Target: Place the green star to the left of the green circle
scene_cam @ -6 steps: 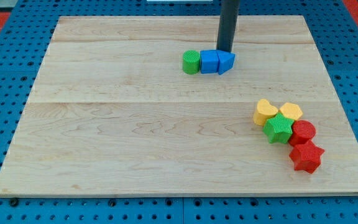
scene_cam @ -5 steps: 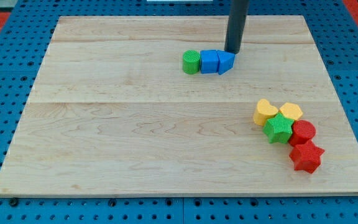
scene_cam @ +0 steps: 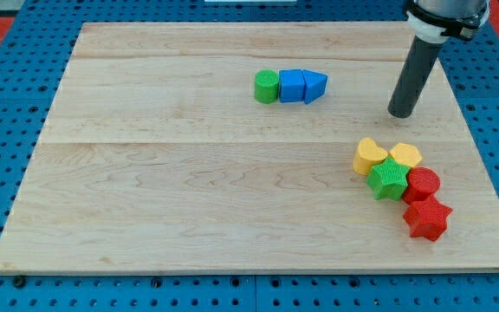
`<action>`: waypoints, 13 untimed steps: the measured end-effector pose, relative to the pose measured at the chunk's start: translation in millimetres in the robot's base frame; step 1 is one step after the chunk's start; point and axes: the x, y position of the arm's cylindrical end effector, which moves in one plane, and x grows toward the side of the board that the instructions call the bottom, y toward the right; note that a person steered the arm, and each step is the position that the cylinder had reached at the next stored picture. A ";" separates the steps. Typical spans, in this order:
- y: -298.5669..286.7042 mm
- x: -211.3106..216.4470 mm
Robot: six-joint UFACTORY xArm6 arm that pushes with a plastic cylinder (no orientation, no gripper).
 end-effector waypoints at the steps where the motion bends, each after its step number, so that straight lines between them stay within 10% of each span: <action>1: 0.0 -0.1; 5: 33.4 11.1; 7: 116.7 95.0; 13: -140.9 113.5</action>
